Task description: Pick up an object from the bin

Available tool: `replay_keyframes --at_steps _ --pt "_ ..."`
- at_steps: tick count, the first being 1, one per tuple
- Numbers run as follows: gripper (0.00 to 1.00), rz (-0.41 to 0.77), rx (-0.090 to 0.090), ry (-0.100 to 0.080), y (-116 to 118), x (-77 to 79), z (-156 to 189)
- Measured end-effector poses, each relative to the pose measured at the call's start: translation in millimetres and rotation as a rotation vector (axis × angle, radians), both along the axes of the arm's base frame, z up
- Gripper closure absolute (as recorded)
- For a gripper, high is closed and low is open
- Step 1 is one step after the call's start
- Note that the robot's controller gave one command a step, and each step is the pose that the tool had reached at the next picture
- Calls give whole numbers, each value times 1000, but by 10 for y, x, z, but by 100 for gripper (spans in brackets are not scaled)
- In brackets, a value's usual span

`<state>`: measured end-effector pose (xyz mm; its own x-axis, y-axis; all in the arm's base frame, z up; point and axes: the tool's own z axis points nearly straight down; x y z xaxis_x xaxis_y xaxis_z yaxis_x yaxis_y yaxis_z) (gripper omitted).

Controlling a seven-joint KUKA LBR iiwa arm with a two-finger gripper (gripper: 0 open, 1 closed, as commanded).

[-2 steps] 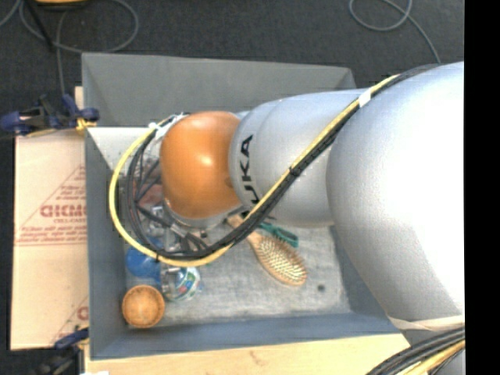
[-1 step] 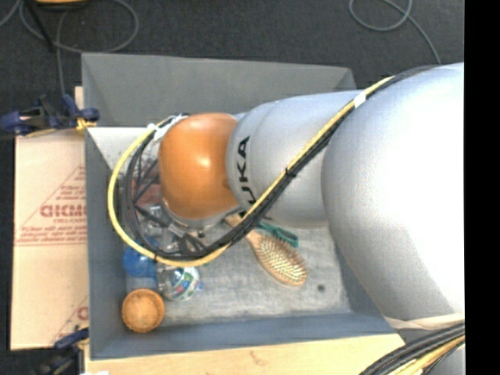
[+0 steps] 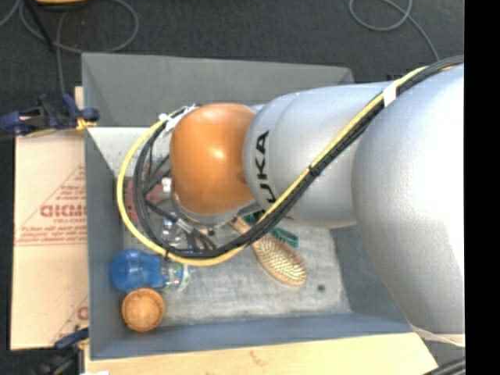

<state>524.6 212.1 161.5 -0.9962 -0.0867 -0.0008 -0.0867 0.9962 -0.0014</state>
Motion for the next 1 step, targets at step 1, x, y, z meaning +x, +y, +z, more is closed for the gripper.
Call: replay_keyframes --at_steps 1 --pt "100 -18 1 1 62 -2 684"
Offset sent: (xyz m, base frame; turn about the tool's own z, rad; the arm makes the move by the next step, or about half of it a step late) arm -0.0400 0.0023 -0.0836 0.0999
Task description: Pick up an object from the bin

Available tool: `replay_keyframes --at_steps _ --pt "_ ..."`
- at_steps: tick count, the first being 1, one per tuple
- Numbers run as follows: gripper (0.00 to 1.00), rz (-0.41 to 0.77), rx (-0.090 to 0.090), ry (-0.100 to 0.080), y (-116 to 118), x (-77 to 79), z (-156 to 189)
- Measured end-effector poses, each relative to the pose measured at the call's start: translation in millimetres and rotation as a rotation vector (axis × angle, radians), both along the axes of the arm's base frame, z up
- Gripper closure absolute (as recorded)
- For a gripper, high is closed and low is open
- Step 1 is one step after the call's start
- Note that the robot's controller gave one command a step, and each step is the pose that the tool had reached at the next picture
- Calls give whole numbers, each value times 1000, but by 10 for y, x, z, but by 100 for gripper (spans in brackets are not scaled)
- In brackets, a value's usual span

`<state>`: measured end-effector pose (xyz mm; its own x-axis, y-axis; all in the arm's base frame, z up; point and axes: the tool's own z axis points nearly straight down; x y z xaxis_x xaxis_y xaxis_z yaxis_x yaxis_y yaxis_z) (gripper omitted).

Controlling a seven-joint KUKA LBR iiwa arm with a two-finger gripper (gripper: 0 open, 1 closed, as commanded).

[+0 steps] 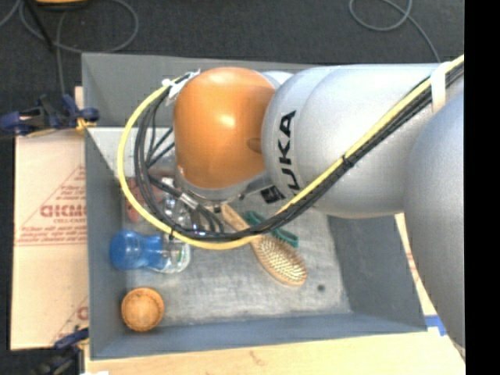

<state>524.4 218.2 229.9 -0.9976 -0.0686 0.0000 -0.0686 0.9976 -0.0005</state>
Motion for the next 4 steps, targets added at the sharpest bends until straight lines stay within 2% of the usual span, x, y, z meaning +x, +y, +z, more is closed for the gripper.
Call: replay_keyframes --at_steps 1,2,3,4 --pt "0 -63 4 -5 -27 -300 -1167" --pt "100 -90 3 -24 -85 -310 -1476" --pt "100 -91 3 -24 -85 -310 -1476" --pt "100 -111 -1 -13 -64 -261 -1499"
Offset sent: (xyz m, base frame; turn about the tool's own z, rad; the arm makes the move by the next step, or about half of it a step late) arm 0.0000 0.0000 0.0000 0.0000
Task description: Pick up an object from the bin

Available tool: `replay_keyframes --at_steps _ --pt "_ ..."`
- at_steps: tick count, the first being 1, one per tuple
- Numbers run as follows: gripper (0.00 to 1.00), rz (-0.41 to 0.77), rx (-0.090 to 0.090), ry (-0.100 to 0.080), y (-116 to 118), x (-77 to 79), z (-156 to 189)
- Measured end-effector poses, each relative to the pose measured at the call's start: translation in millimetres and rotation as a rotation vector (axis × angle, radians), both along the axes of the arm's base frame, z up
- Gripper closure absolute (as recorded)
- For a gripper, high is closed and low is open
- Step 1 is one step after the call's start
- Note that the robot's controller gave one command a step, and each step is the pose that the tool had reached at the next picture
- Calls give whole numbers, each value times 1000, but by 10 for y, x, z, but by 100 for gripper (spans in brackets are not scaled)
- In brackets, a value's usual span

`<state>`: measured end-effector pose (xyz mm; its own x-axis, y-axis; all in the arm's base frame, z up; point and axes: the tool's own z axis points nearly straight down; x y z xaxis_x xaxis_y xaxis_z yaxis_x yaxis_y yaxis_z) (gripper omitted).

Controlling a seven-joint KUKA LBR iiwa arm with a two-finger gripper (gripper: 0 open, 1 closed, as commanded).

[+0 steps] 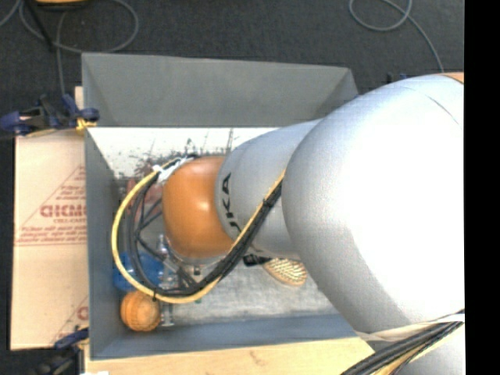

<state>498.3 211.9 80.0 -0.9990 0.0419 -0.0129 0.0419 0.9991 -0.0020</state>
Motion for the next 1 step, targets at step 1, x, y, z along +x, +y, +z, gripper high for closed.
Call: replay_keyframes --at_steps 1 --pt "100 -11 3 -1 -11 7 -11"
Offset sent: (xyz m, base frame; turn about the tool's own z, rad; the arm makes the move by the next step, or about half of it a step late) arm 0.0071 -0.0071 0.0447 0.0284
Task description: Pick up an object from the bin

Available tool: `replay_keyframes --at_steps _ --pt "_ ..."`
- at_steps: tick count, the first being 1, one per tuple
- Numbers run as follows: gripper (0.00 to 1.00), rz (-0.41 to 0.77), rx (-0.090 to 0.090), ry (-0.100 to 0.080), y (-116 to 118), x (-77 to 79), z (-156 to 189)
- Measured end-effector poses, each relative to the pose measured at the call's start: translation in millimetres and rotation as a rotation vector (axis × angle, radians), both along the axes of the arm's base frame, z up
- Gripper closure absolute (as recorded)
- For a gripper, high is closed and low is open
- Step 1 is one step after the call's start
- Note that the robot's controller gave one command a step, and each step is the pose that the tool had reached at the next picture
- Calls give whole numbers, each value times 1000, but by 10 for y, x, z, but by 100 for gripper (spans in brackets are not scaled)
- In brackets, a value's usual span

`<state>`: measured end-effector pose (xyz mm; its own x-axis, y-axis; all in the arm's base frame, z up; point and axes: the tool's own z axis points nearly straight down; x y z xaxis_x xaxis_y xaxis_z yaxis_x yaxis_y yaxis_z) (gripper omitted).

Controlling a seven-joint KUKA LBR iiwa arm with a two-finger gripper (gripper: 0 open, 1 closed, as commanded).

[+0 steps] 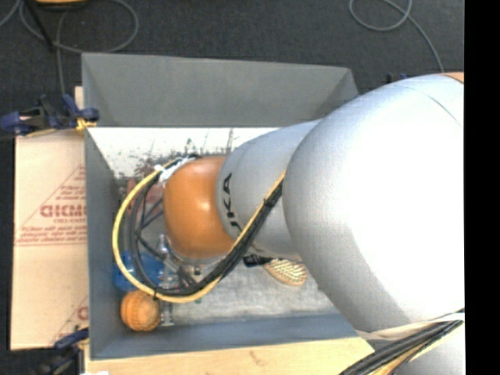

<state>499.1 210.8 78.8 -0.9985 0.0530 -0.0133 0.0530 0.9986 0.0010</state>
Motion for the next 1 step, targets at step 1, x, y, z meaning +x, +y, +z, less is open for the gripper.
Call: replay_keyframes --at_steps 1 --pt "100 -14 -2 16 -56 34 367"
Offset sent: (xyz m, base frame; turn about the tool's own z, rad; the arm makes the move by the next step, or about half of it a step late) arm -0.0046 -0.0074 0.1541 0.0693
